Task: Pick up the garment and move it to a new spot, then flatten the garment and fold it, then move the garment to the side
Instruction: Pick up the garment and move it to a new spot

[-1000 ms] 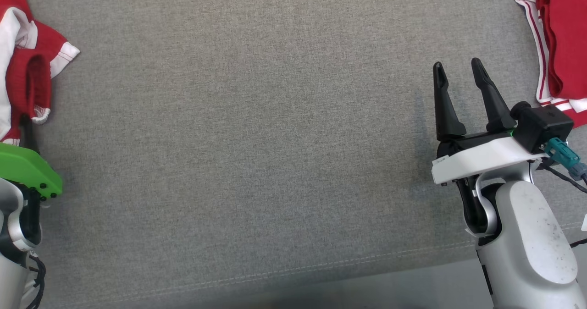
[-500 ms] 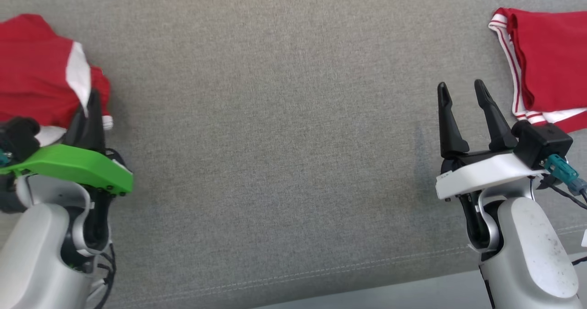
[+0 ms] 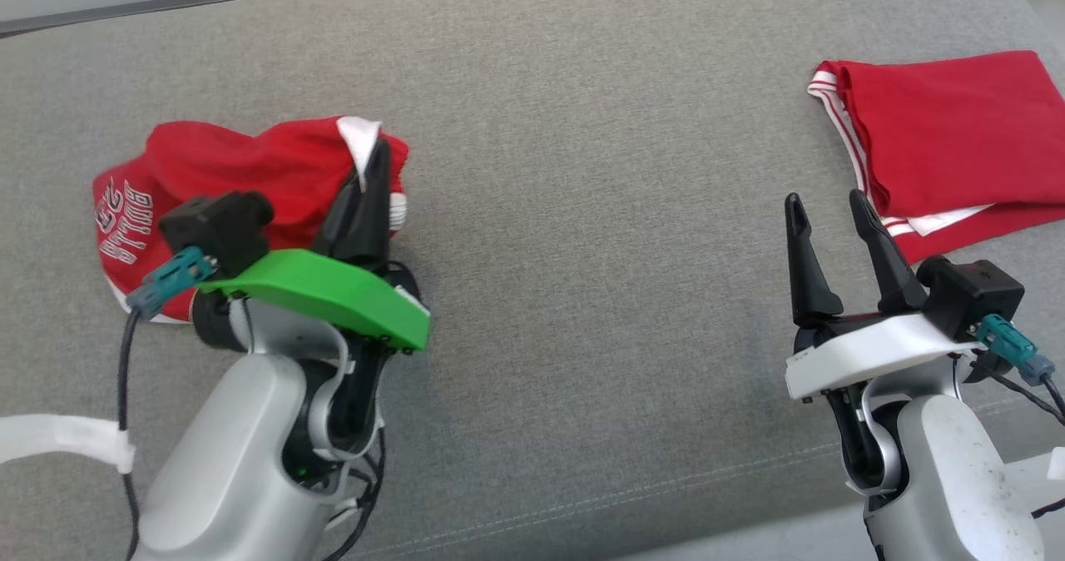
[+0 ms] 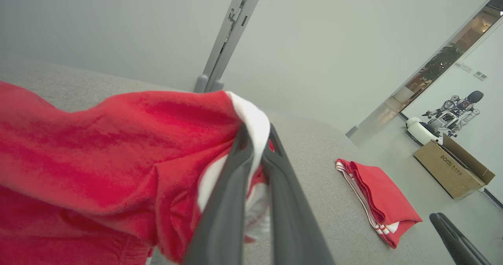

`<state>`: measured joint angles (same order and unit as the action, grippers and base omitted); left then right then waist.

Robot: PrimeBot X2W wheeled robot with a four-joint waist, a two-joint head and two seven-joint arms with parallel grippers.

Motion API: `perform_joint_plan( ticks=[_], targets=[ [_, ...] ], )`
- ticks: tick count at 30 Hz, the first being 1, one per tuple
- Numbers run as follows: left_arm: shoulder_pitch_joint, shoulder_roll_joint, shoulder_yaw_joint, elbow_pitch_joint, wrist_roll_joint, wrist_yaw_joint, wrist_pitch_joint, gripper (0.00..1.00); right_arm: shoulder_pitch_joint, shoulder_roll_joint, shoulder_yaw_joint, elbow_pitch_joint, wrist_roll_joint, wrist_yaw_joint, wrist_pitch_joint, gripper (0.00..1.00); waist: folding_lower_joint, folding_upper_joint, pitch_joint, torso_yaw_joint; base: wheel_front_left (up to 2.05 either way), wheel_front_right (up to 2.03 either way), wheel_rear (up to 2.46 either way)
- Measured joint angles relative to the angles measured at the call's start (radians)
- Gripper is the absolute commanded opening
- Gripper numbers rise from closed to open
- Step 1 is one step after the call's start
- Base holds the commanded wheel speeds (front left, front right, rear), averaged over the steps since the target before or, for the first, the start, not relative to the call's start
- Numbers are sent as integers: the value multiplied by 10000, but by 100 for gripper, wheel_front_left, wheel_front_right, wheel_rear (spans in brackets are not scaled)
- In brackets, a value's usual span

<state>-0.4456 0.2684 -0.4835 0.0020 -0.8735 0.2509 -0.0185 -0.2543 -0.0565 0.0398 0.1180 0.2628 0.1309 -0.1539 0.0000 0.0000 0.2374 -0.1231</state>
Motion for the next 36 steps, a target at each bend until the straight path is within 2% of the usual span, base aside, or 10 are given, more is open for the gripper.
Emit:
perform_joint_plan(
  ticks=[9, 21, 23, 24, 25, 31, 36],
  targets=[
    [-1637, -1331, -926, 1254, 245, -357, 104, 0, 39, 54, 476, 119, 176, 0, 31, 100, 0, 0, -174, -686, 0, 0, 0],
    [-3174, -2057, -1839, 5045, 360, -1221, -157, 0, -473, 71, 1486, 826, 876, 0, -226, 100, 0, 0, -69, -1779, 0, 0, 0],
    [-3494, -2138, -2046, 5668, 318, -1377, -267, 32, -592, 75, 1672, 1026, 976, 0, -286, 100, 0, 1, -40, -1983, 0, 0, 0],
    [-3628, -2167, -2123, 5977, 251, -1436, -286, 60, -635, 71, 1743, 1106, 1034, 0, -326, 100, 0, 0, -26, -2083, 0, 0, 0],
    [-3736, -2180, -2194, 6259, 146, -1498, -353, 100, -676, 71, 1833, 1195, 1085, 0, -339, 100, 0, 1, -15, -2181, 0, 0, 0],
    [-4172, -2186, -2830, 7350, -481, -1597, -815, 100, -894, 71, 2075, 1636, 1248, 0, -537, 100, 0, 1, 65, -2670, 0, 0, 0],
    [-4274, -2197, -3496, 7728, -851, -1735, -997, 100, -890, 67, 1916, 1854, 1185, 0, -652, 100, 0, 1, 105, -2588, 0, 0, 0]
  ],
)
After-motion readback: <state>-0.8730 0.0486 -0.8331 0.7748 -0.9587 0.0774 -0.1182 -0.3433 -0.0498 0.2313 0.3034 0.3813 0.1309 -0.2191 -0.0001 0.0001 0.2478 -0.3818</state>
